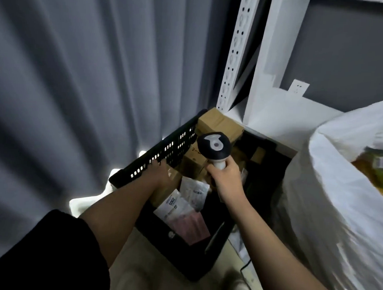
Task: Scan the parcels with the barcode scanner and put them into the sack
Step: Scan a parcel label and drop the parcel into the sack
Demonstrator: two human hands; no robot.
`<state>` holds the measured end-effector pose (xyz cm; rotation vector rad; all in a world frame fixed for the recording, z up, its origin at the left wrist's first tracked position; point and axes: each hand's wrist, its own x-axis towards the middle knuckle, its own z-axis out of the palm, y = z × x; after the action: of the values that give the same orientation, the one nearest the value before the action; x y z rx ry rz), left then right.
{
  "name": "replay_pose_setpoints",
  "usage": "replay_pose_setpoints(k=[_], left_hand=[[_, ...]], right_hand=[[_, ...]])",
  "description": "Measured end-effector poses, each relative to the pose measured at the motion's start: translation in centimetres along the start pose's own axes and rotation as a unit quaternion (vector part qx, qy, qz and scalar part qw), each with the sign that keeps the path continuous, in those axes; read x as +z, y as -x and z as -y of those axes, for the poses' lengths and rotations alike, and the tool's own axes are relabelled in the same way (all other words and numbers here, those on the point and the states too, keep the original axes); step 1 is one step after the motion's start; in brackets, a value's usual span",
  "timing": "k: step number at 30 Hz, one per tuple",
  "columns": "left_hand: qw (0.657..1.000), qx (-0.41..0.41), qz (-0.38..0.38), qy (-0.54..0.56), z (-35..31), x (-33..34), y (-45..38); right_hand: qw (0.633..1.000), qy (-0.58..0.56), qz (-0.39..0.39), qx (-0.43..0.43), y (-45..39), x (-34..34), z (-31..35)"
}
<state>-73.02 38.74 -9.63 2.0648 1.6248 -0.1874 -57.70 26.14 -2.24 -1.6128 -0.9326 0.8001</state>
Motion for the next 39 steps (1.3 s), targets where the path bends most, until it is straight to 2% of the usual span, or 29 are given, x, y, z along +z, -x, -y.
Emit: replay_pose_setpoints(k=[5, 9, 15, 19, 23, 27, 31, 33, 36, 39], left_hand=[[0.998, -0.013, -0.005, -0.06, 0.9, 4.4, -7.2], [0.986, -0.028, -0.082, -0.145, 0.9, 7.8, -9.6], [0.986, -0.025, -0.143, -0.078, 0.5, 10.4, -10.5], [0.992, -0.034, -0.117, 0.023, -0.1, 9.0, -8.9], [0.972, -0.037, -0.131, 0.192, 0.5, 3.0, -4.5], [0.921, -0.021, -0.16, 0.355, 1.1, -2.1, 1.8], [0.874, 0.013, -0.206, 0.44, -1.0, -4.5, 10.1], [0.872, 0.063, -0.234, 0.425, -2.2, -4.7, 14.1], [0.876, 0.158, -0.346, 0.297, -2.9, -4.0, 19.1], [0.835, 0.27, -0.468, 0.102, -2.0, -3.4, 20.8]], right_hand=[[1.0, 0.022, -0.004, 0.008, -3.9, 0.5, -2.9], [1.0, 0.021, -0.015, 0.012, -5.1, 0.2, -3.5], [0.998, -0.045, -0.046, 0.009, -5.0, -0.9, -3.9], [0.996, -0.063, -0.053, 0.02, -3.8, -1.1, -3.7], [0.996, -0.068, -0.039, 0.046, -1.6, -1.1, -1.2], [0.992, -0.107, -0.049, 0.053, 1.0, -1.3, 2.3], [0.979, -0.189, -0.058, 0.04, 4.4, -1.7, 5.4], [0.97, -0.236, -0.054, 0.025, 6.4, -2.0, 6.2], [0.962, -0.266, -0.056, 0.002, 8.8, -2.8, 6.2], [0.956, -0.288, -0.049, 0.008, 10.2, -4.1, 5.7]])
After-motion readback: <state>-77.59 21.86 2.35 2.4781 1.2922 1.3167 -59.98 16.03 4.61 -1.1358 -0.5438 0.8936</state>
